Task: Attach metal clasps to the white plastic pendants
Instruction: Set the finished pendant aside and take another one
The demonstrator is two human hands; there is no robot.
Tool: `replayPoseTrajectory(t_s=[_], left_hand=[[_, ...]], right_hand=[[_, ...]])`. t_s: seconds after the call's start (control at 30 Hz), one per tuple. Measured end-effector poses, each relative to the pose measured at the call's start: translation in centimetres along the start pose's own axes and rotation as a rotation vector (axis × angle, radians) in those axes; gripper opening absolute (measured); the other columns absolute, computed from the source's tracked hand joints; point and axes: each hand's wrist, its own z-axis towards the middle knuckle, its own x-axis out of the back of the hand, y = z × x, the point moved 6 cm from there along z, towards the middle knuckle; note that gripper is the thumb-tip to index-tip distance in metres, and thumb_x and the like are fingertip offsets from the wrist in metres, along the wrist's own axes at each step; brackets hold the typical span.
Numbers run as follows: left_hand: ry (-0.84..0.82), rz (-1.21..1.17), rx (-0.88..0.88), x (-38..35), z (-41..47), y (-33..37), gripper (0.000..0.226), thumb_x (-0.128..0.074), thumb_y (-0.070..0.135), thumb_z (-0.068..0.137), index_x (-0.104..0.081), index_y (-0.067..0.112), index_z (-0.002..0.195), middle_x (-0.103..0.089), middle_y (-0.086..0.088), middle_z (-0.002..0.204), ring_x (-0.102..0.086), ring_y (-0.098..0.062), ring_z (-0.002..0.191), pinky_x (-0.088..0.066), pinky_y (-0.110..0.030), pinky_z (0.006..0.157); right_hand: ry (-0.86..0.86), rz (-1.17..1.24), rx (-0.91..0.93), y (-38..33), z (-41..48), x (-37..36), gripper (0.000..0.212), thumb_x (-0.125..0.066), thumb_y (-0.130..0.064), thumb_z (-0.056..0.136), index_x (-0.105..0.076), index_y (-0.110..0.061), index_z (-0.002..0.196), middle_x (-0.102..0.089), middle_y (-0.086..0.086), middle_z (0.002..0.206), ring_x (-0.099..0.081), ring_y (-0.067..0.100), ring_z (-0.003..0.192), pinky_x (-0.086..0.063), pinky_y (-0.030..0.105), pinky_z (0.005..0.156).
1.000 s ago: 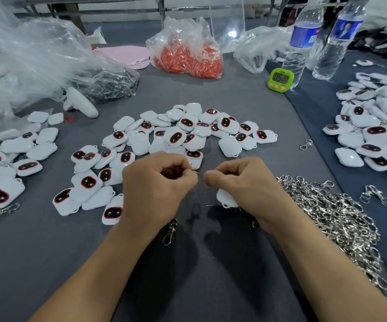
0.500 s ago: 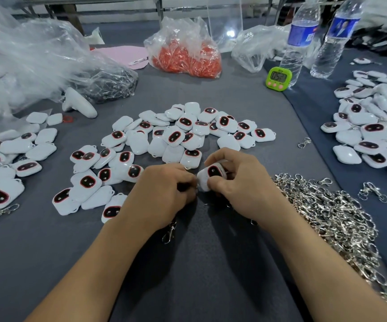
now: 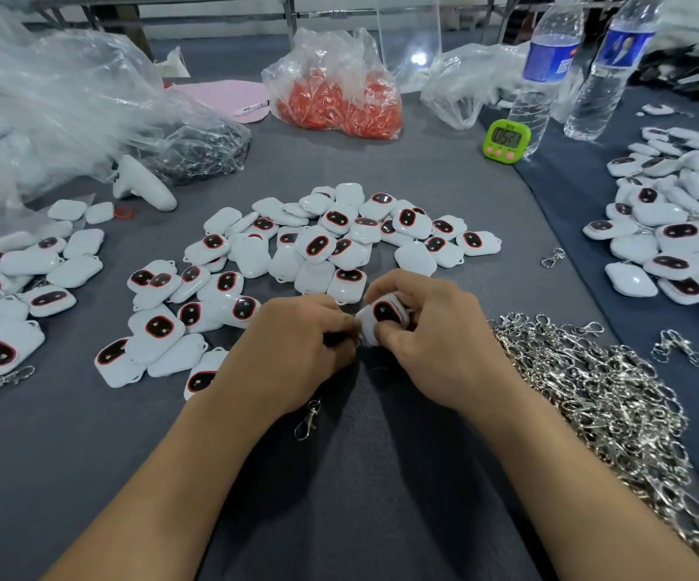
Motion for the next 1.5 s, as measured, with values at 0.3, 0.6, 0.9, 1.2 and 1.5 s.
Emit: replayPoseTrajectory(t_s=[0.3, 0.6, 0.9, 1.2, 1.5], left_hand=[[0.000, 0.039, -0.016, 0.0, 0.0, 0.7, 0.020, -0.076, 0.016, 0.082, -0.081, 0.021, 0.101, -0.070, 0.004, 0.086, -0.062, -0.014, 0.079, -0.050, -0.038, 0.072], [0.013, 0.021, 0.001, -0.2, 0.1, 0.5, 0.020, -0.077, 0.022, 0.082, -0.081, 0.026, 0.101, -0.070, 0.008, 0.087, -0.061, -0.008, 0.078, -0.048, -0.026, 0.073], [0.066, -0.331, 0.188, 0.0, 0.1, -1.0, 0.010, -0.070, 0.024, 0.070, -0.078, 0.030, 0.073, -0.071, 0.011, 0.069, -0.063, 0.000, 0.065, -0.046, -0.013, 0.063], [0.098, -0.511, 0.248, 0.0, 0.2, -1.0, 0.021, -0.076, 0.008, 0.075, -0.078, 0.028, 0.069, -0.068, 0.015, 0.061, -0.056, 0.007, 0.056, -0.042, -0.007, 0.058], [0.120, -0.079, 0.048, 0.9, -0.2, 0.6, 0.011, -0.083, 0.019, 0.075, -0.081, 0.026, 0.082, -0.070, 0.013, 0.076, -0.061, -0.008, 0.071, -0.048, -0.026, 0.069]], right_hand=[[0.010, -0.073, 0.004, -0.4, -0.1, -0.3, 0.028, -0.067, -0.016, 0.089, -0.063, -0.041, 0.100, -0.065, -0.016, 0.080, -0.062, -0.003, 0.079, -0.049, 0.013, 0.063], [-0.019, -0.069, -0.056, 0.0, 0.1, -0.2, 0.027, -0.066, -0.012, 0.089, -0.068, -0.038, 0.098, -0.068, -0.009, 0.090, -0.062, 0.003, 0.078, -0.048, 0.008, 0.060], [0.071, 0.404, -0.253, 2.2, 0.5, 0.4, 0.028, -0.066, 0.003, 0.080, -0.071, -0.023, 0.088, -0.063, -0.001, 0.061, -0.051, 0.015, 0.045, -0.042, 0.030, 0.049], [0.024, 0.667, -0.230, 1.4, 0.6, 0.9, 0.032, -0.062, 0.013, 0.083, -0.072, -0.018, 0.081, -0.062, 0.007, 0.067, -0.044, 0.017, 0.043, -0.033, 0.018, 0.037], [0.069, 0.097, -0.082, 0.0, -0.1, 0.9, 0.027, -0.071, -0.011, 0.078, -0.072, -0.037, 0.085, -0.071, -0.017, 0.072, -0.063, 0.002, 0.059, -0.045, 0.011, 0.050]])
